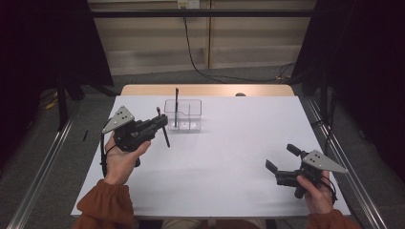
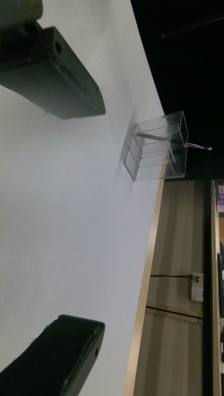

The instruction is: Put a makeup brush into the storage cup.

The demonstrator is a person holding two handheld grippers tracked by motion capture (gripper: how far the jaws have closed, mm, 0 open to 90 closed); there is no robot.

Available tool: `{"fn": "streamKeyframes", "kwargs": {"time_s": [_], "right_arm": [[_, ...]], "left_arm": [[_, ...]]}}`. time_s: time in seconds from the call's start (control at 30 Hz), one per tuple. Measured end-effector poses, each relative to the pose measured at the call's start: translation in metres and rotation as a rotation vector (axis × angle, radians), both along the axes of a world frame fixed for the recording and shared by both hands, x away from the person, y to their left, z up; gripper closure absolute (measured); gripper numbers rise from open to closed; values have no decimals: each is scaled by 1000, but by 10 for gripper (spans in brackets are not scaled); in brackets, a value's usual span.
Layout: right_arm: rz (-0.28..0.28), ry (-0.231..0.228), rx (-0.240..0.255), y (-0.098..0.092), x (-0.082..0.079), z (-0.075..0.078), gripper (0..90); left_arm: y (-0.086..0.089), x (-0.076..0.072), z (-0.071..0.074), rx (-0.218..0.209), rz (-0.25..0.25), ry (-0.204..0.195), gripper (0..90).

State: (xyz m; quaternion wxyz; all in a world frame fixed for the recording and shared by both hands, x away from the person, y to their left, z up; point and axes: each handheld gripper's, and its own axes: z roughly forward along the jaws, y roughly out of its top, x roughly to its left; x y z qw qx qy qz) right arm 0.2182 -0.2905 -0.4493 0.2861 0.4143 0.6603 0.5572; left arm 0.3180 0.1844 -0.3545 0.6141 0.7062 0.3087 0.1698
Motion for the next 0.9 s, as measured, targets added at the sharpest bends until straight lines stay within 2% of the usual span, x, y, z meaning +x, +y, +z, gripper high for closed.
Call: {"fn": "streamKeyframes", "kwargs": {"time_s": [0.37, 0.9], "right_arm": [[12, -7, 4, 3, -1, 0, 0], [13, -2, -3, 3, 0, -1, 0]], "left_arm": [[-1, 12, 7, -17, 15, -7, 839], [-10, 37, 22, 2, 15, -14, 839]]}}
